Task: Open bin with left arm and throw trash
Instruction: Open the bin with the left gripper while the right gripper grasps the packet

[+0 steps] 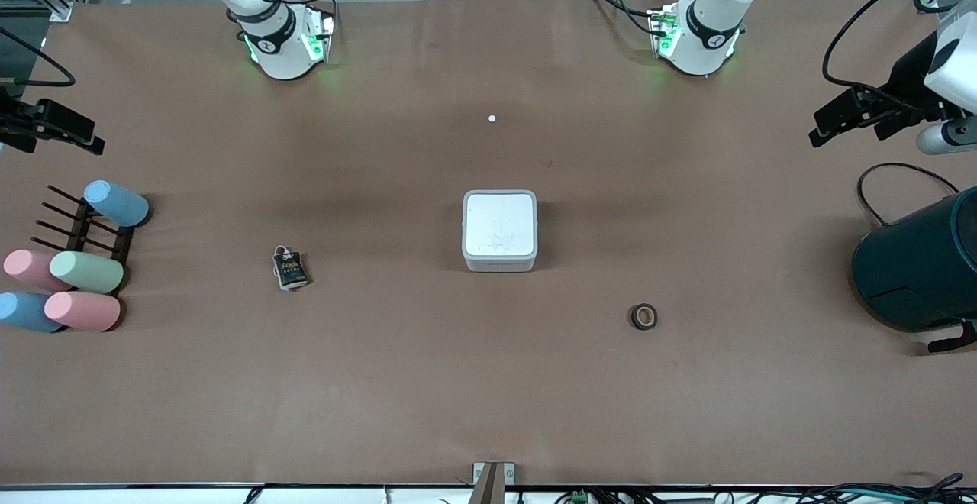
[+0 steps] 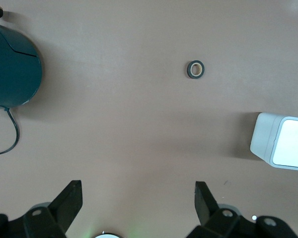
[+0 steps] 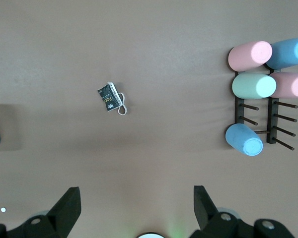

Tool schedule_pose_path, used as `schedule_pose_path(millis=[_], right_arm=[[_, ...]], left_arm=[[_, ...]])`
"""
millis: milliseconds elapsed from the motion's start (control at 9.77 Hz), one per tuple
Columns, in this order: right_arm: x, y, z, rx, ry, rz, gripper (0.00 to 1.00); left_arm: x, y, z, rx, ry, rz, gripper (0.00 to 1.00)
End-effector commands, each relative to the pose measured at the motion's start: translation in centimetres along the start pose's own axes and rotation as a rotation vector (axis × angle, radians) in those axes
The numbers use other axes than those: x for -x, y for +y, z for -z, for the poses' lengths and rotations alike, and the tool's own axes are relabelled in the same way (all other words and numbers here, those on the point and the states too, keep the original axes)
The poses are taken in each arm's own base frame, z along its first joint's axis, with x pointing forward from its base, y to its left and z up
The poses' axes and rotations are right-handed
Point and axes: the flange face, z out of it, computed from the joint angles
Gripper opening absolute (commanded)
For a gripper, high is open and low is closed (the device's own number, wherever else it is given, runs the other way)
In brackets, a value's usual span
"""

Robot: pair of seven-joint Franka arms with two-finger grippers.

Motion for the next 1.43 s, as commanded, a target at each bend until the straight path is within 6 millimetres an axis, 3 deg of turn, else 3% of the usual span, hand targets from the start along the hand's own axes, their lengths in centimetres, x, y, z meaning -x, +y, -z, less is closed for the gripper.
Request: schedule_pose_path(millis=[0, 205, 307, 409, 512, 614, 717, 819, 921, 1126, 1331], right_arm=[[0.1, -0.1, 0.2, 0.002, 0.007, -0.01, 1.0], [-0.1, -0.5, 0.1, 0.002, 0.018, -0.004, 1.0], [-0.2, -1.2, -0.4, 0.004, 0.009, 0.011, 1.0], [-1.1, -1.6, -2.3, 0.007, -0.022, 0.017, 1.0], [-2.2, -2.6, -5.0, 0.008, -0.025, 0.031, 1.0], [-3.1, -3.5, -8.5, 0.008, -0.019, 0.044, 1.0], [-3.7, -4.9, -12.5, 0.008, 0.006, 0.068, 1.0], [-3.9, -5.7, -16.2, 0.009, 0.02, 0.082, 1.0], [-3.8, -6.8, -19.9, 0.011, 0.04, 0.102, 1.0], [-2.9, -7.9, -26.2, 0.013, 0.066, 0.125, 1.0], [-2.1, -9.5, -32.5, 0.018, 0.1, 0.158, 1.0]], left_arm=[[-0.2, 1.0, 0.4, -0.044, 0.018, -0.032, 1.0], [0.5, 3.2, 0.1, -0.067, 0.016, -0.06, 1.0], [2.0, 6.5, -0.9, -0.079, -0.038, -0.122, 1.0], [2.4, 10.6, -3.6, -0.083, -0.093, -0.201, 0.94], [2.4, 15.8, -7.2, -0.051, -0.138, -0.287, 0.42], [1.4, 20.9, -11.6, -0.002, -0.135, -0.322, 0.21], [1.3, 27.2, -16.6, 0.047, -0.112, -0.328, 0.05], [1.5, 32.3, -20.7, 0.084, -0.071, -0.319, 0.0], [1.8, 36.1, -25.0, 0.094, -0.017, -0.321, 0.0], [2.3, 38.7, -32.4, 0.058, 0.018, -0.368, 0.0], [4.1, 40.7, -36.0, 0.03, 0.031, -0.377, 0.0]])
